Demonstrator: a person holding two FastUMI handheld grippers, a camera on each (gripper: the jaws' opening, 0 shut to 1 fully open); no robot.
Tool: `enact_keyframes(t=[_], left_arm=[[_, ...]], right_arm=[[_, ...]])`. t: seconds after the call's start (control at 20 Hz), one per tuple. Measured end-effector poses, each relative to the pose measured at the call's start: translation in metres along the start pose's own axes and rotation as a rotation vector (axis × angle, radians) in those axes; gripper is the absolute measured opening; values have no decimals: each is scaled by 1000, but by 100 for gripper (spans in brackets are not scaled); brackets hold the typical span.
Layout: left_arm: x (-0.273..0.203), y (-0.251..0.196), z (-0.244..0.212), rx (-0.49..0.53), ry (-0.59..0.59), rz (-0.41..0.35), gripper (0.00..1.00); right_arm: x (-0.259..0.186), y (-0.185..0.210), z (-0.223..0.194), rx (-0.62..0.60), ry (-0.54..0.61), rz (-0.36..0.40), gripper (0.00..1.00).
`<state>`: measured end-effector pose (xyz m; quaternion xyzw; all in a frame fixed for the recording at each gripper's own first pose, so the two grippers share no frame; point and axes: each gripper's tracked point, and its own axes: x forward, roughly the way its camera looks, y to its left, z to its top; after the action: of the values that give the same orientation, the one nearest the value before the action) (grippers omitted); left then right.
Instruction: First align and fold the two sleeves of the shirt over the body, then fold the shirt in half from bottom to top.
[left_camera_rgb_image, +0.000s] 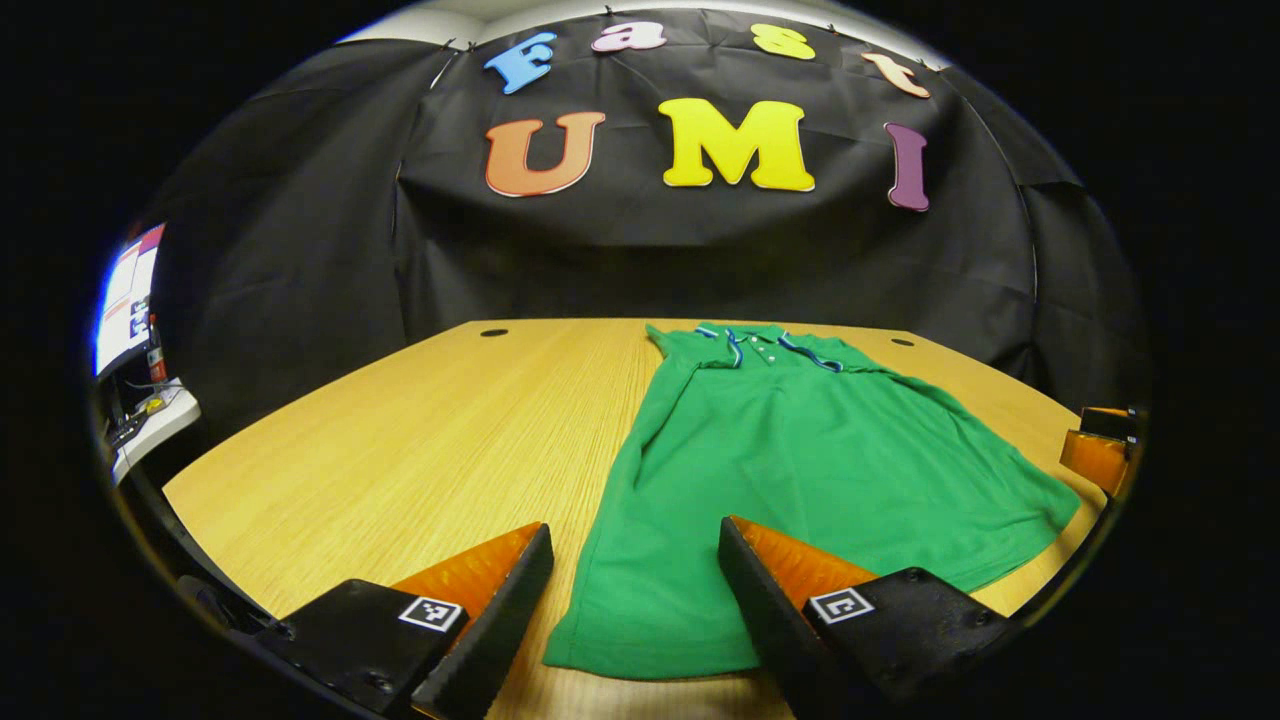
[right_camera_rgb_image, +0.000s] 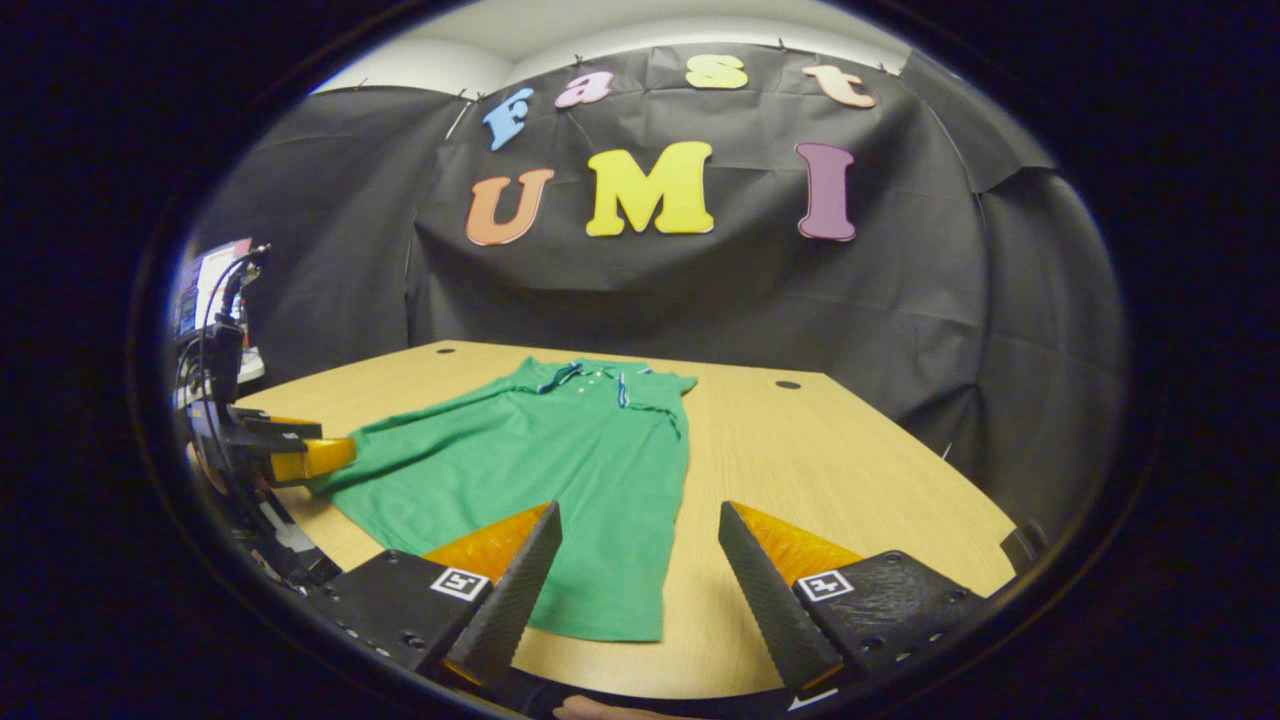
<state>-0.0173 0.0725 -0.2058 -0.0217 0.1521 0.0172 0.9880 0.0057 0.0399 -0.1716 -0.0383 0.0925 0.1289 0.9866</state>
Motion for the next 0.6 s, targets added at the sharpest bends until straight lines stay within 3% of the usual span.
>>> enact_keyframes(t=[0.4, 0.5, 0.55, 0.6], left_arm=[[1, -2, 5, 34, -12, -5, 100], [3, 0, 3, 30, 8, 13, 100], [4, -1, 4, 34, 18, 19, 93], [5, -6, 5, 38, 27, 8, 76]], right_arm=[[16, 2, -39, 92, 143, 21, 96], [15, 8, -35, 81, 125, 31, 91], [17, 14, -37, 82, 125, 43, 87], [18, 16, -36, 86, 121, 42, 77]])
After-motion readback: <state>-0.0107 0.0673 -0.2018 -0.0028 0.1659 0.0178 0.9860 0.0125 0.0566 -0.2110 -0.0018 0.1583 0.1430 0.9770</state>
